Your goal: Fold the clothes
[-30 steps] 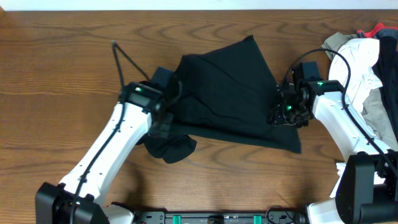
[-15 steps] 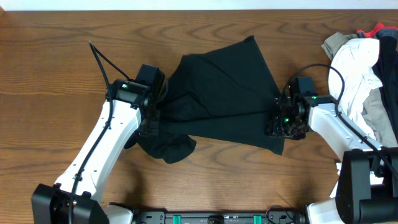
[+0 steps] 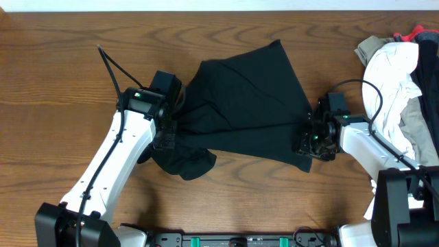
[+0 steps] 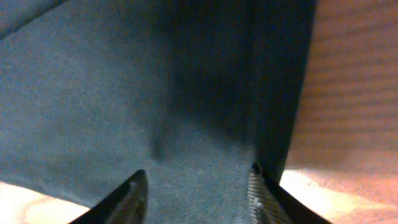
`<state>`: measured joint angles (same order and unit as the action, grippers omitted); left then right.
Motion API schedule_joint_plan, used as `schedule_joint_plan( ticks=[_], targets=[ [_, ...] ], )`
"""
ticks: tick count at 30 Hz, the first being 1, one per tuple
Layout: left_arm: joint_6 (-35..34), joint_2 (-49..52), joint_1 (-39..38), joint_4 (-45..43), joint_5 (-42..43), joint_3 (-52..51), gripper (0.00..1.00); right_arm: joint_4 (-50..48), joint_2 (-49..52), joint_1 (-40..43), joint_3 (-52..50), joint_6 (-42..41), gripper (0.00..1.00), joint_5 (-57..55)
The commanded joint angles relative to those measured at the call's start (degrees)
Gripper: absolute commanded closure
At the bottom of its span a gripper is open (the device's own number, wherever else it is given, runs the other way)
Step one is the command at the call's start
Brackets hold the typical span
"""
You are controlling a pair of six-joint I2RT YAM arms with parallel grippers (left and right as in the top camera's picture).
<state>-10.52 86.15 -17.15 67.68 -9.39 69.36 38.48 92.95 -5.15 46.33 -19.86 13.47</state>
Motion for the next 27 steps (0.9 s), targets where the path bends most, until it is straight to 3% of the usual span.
schedule_joint_plan(
  ticks=[1,3,6,27],
  targets=[
    [-0.5,-0.1,0.1,0.2,-0.3,0.6,0.94,2.6,1.3,-0.2,-3.1,-3.8,0.46,1.2],
    [-0.5,-0.1,0.1,0.3,-0.3,0.6,0.94,5.1,1.3,-0.2,-3.4,-3.8,0.37,2.0],
    [-0.5,-0.1,0.1,0.4,-0.3,0.6,0.94,7.0,1.3,-0.2,-3.8,-2.6,0.34,1.8],
    [-0.5,-0.1,0.1,0.3,-0.2,0.6,0.94,13.1,1.3,0.0,-4.1,2.8,0.36,-0.9]
  ],
)
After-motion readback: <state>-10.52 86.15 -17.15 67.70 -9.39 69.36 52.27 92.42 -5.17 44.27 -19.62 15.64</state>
